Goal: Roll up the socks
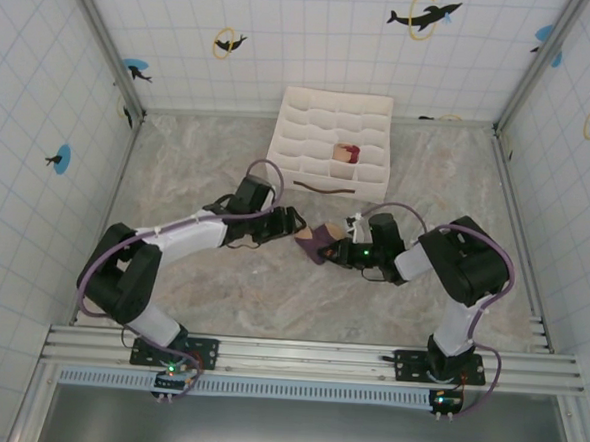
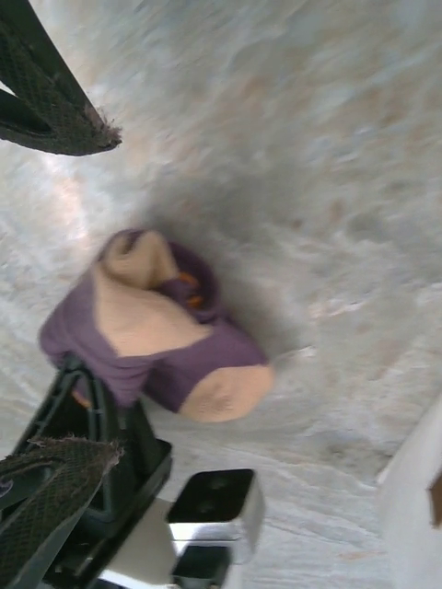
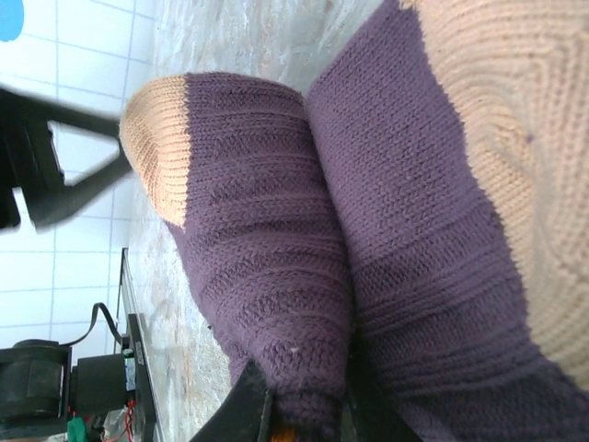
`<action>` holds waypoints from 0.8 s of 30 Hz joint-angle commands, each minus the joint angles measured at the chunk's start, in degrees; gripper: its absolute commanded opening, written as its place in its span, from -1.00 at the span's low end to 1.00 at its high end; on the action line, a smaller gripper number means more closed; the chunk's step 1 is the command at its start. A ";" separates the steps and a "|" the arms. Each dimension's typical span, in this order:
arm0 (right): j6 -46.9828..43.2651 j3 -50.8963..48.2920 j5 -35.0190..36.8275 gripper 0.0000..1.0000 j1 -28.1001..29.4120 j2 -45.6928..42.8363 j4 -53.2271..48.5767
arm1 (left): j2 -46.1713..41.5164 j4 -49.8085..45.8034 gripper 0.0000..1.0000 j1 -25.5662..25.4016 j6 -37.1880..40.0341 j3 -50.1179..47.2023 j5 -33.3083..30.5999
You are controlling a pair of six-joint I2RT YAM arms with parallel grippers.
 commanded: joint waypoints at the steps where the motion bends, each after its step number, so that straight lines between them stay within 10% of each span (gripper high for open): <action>1: 1.30 -4.15 10.03 -1.00 -1.08 3.40 -17.06 | -2.00 2.04 0.64 -2.75 -7.88 -3.82 -2.98; 14: 2.02 -6.11 9.33 -1.00 -1.17 3.93 -13.09 | 3.62 22.95 0.53 -6.17 -20.32 -10.06 -2.21; 24: 1.54 -5.52 8.00 -1.00 -0.75 4.21 -9.96 | 12.50 24.63 0.07 -6.47 -20.05 -5.17 -1.36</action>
